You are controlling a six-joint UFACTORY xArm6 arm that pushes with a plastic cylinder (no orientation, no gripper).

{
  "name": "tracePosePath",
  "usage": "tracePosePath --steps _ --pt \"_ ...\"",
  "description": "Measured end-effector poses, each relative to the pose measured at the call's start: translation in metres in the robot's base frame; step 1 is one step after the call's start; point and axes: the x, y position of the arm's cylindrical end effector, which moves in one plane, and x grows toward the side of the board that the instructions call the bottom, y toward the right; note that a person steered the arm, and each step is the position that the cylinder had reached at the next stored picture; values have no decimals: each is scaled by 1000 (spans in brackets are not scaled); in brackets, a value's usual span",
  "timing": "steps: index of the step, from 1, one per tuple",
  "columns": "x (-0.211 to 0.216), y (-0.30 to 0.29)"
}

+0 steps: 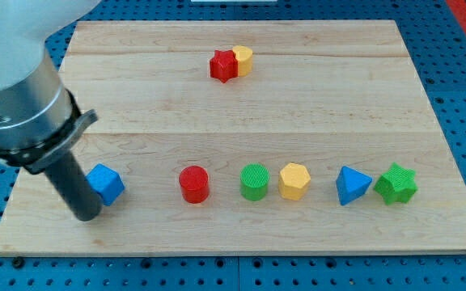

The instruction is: Move the blue cube parallel to the red circle

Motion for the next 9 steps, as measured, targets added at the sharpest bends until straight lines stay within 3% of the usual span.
tracePosePath --steps 1,2,7,8,9 --pt "-3 -67" --pt "-30 -69" --pt "-25 46" --pt "-35 39" --pt "-71 19"
